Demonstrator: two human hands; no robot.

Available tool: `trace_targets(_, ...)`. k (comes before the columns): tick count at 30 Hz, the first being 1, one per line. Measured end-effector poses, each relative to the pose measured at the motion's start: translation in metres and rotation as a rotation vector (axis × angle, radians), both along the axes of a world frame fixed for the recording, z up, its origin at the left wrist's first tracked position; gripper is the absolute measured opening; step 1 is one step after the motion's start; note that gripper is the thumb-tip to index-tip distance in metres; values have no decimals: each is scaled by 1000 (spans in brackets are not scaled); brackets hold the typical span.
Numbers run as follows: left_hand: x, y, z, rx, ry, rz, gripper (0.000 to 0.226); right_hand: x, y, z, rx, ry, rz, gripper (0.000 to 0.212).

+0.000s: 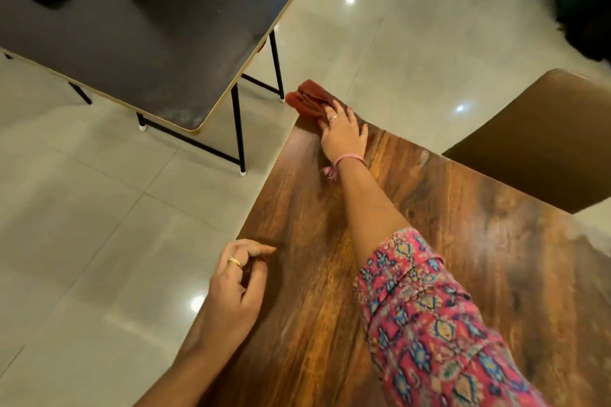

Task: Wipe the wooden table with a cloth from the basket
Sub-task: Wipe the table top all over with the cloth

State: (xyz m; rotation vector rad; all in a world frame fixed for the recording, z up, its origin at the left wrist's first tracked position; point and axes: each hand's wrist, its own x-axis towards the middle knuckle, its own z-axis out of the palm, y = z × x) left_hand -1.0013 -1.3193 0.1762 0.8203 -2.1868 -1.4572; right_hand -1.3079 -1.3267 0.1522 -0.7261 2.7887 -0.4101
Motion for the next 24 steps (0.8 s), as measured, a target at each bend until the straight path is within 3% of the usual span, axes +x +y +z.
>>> trace_targets(6, -4, 12, -9, -15, -35, -25, 27, -44, 73, -1, -10, -11, -206, 43)
trace_targets(24, -62, 151, -16, -25, -41, -244, 28, -56, 471, 2, 103, -12, -725, 47)
